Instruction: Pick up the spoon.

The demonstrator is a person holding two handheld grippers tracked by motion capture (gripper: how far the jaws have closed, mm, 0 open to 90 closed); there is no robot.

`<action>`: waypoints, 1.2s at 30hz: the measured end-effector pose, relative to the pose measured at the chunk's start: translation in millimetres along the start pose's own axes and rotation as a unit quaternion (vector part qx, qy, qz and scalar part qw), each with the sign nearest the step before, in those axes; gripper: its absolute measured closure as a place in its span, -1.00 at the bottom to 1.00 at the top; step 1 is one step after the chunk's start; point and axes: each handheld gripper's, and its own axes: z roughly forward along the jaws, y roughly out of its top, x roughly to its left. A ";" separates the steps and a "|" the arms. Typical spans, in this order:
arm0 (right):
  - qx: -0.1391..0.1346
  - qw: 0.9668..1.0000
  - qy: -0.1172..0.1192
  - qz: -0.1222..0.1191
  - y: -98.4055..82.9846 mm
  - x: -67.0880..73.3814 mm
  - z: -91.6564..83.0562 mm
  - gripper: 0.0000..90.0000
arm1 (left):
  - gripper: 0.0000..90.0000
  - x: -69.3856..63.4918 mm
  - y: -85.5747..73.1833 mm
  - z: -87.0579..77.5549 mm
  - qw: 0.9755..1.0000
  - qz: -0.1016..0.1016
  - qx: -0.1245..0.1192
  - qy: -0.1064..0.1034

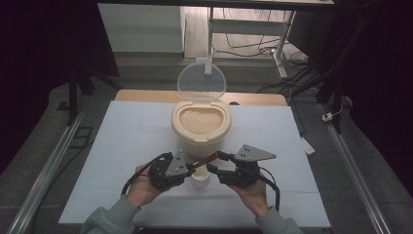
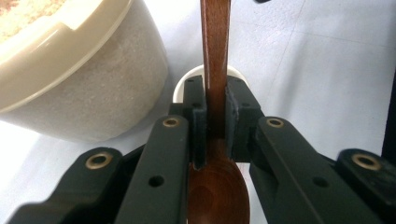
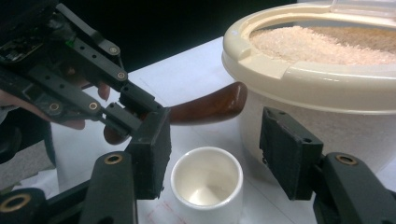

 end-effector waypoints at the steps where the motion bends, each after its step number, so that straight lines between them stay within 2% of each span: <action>1: -0.004 1.000 0.002 0.004 -0.1 0.3 0.1 0.01 | 0.77 -0.2 0.1 0.1 1.000 0.001 0.000 0.000; 4: -0.014 1.000 0.008 0.018 0.0 0.6 0.3 0.05 | 0.77 -1.0 0.3 1.0 1.000 0.001 0.000 -0.001; 7: -0.018 1.000 0.004 0.019 0.1 1.3 0.8 0.09 | 0.77 -1.3 0.3 1.1 1.000 0.003 0.000 -0.001; 12: -0.035 0.998 0.014 0.040 0.2 1.4 2.1 0.31 | 0.77 -1.8 0.5 -0.5 1.000 0.004 -0.002 -0.002; 16: -0.042 0.998 0.015 0.041 0.3 3.0 3.5 0.41 | 0.77 -3.3 0.6 -0.1 1.000 0.014 0.004 -0.001; 18: -0.048 0.997 0.027 0.053 0.5 2.7 3.7 0.53 | 0.77 -3.5 0.2 0.5 1.000 0.016 0.009 0.004; 19: -0.048 0.997 0.027 0.053 0.5 2.7 3.7 0.53 | 0.77 -3.5 0.2 0.5 1.000 0.016 0.009 0.004; 21: -0.055 0.995 0.041 0.067 0.8 1.5 3.4 0.61 | 0.77 -3.1 0.0 0.1 1.000 0.017 0.007 0.006; 27: -0.066 0.992 0.070 0.085 0.4 -0.3 3.4 0.75 | 0.77 -3.2 -0.6 0.3 1.000 0.020 0.010 0.006; 31: -0.073 0.990 0.091 0.085 1.2 1.0 3.5 0.84 | 0.76 -3.1 -1.4 0.1 1.000 0.021 0.011 0.005; 36: -0.079 0.989 0.095 0.080 1.5 2.8 3.1 0.85 | 0.75 -3.1 -2.6 0.1 1.000 0.020 0.006 0.001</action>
